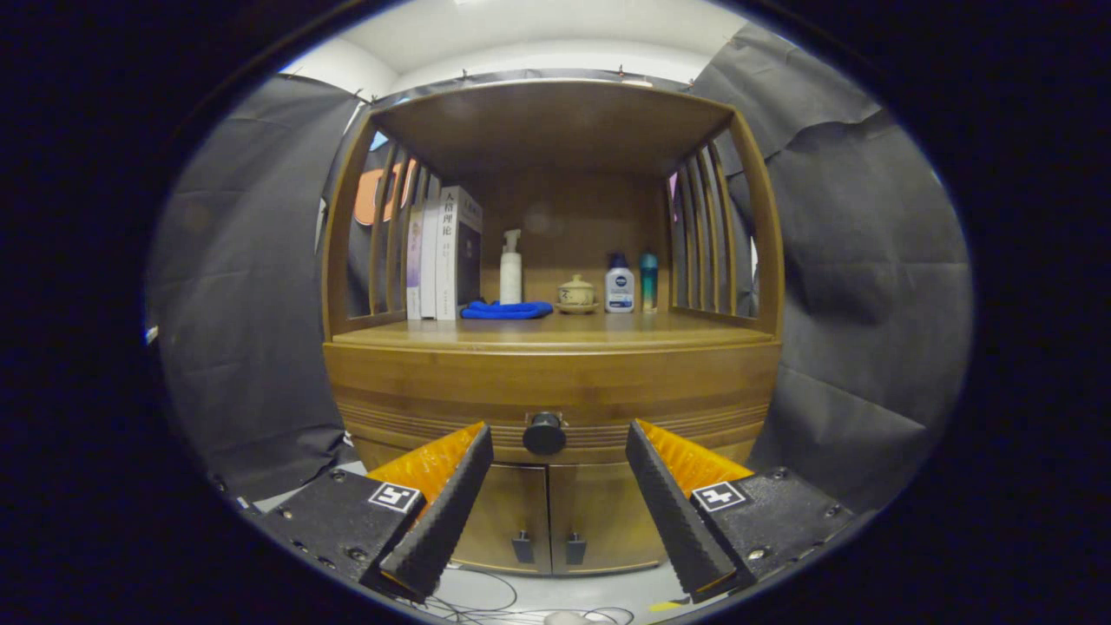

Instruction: Pull open the drawer, take out the items inside it, and place them on the countertop above the cabinet.

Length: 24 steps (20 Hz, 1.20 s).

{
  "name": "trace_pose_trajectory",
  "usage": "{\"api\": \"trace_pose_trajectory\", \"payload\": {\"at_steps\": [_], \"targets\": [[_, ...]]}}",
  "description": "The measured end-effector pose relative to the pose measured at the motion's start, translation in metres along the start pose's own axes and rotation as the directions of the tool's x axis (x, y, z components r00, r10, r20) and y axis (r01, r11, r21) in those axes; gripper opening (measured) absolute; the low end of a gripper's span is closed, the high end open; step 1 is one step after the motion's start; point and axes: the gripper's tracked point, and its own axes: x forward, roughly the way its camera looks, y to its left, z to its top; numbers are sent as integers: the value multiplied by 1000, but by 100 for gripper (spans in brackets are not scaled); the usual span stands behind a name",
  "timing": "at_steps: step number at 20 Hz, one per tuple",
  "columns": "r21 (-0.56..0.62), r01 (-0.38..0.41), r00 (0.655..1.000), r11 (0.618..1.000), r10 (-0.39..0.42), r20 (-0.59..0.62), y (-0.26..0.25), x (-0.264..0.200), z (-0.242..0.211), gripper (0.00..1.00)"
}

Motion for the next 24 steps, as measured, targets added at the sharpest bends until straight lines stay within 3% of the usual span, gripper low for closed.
{"api": "trace_pose_trajectory", "payload": {"at_steps": [14,17,20,24], "targets": [[-22,10,998,1000,-11,-69,13,95,-37,96],[-36,59,997,998,-61,-49,7,98,-36,72],[9,54,998,999,-54,-45,10,100,-37,47],[-3,14,998,1000,-14,-68,8,99,-38,43]]}}
